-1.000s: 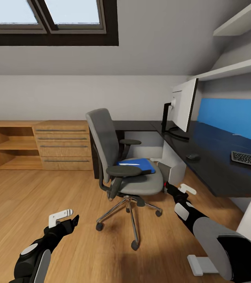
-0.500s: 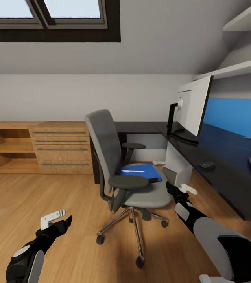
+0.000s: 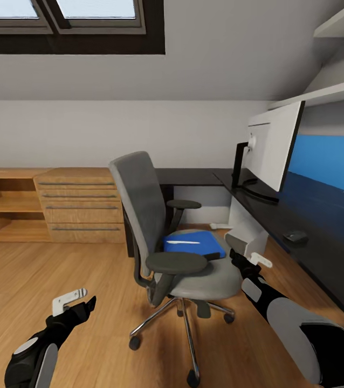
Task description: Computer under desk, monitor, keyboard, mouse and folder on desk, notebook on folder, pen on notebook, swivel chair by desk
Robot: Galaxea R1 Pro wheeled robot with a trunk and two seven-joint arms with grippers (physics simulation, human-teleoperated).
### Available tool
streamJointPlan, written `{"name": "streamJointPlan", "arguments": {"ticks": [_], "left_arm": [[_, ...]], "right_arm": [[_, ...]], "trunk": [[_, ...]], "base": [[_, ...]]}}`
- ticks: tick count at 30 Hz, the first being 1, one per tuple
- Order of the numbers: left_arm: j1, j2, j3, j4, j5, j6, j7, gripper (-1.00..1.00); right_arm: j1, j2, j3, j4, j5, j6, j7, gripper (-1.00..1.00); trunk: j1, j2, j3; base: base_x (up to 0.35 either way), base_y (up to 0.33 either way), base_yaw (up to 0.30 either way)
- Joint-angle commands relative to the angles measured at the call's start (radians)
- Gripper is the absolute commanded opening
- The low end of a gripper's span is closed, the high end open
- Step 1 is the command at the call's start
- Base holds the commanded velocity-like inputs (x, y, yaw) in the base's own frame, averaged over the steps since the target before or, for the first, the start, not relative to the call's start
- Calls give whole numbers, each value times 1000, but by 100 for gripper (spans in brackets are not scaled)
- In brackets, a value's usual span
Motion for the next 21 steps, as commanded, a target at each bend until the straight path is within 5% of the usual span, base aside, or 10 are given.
{"name": "streamJointPlan", "arguments": {"ticks": [1,10,21], "left_arm": [[-1,-1,3,-1,10,6,4,100],[-1,0,25,-1,10,6,4,100],[-1,0,34,-1,10,6,4,100]], "right_arm": [[-1,-3,0,1,-10,-2,1,100],[-1,-24,-1,1,-77,28,2,100],[-1,-50,-3,-1,-156,200,38,100]], "trunk": [[0,0,-1],[0,0,-1],[0,0,-1]], "base": [[170,0,0],[93,0,0],[165,0,0]]}}
